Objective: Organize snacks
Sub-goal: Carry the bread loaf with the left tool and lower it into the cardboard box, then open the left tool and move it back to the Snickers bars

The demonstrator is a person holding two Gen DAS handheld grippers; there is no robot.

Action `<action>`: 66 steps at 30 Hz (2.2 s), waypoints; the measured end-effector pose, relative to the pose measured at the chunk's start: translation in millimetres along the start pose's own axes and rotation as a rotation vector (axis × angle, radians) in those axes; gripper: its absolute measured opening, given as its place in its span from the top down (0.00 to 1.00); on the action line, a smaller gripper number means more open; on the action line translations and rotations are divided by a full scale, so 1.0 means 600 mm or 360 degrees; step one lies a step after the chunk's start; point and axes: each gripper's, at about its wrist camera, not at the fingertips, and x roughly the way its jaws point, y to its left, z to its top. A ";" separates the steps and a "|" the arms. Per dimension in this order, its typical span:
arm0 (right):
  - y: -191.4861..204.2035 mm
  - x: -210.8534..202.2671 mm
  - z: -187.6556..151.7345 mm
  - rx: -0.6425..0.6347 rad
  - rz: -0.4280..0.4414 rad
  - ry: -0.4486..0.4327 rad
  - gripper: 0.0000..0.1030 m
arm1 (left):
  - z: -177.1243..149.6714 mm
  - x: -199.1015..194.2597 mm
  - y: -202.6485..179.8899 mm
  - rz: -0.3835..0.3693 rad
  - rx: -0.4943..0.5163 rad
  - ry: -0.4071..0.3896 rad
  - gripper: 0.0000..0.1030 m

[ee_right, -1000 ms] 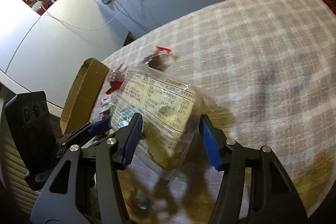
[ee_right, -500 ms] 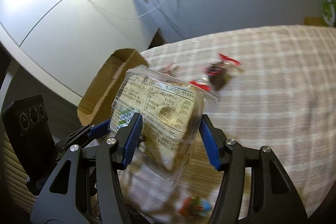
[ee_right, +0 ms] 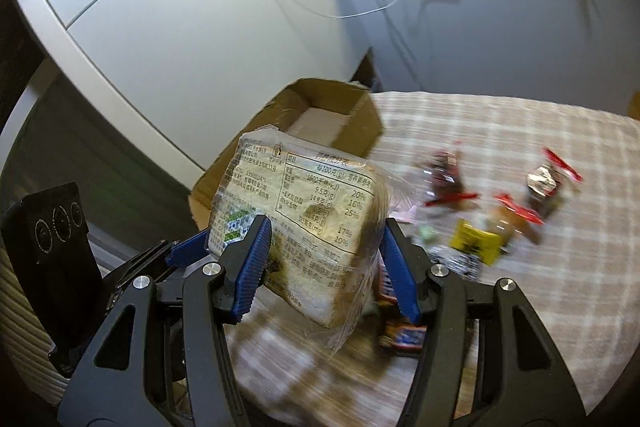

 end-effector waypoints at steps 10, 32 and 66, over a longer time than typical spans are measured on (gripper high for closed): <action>0.081 0.086 0.033 -0.0133 0.0051 0.0077 0.42 | 0.007 -0.019 0.094 0.0111 -0.0118 -0.0062 0.37; 0.132 0.239 0.074 -0.0205 0.0059 0.0212 0.42 | 0.017 0.011 0.182 0.0303 -0.0221 -0.0036 0.41; 0.097 -0.002 0.026 -0.0293 -0.0092 -0.0079 0.16 | -0.012 -0.048 0.060 0.0256 -0.0044 -0.0066 0.40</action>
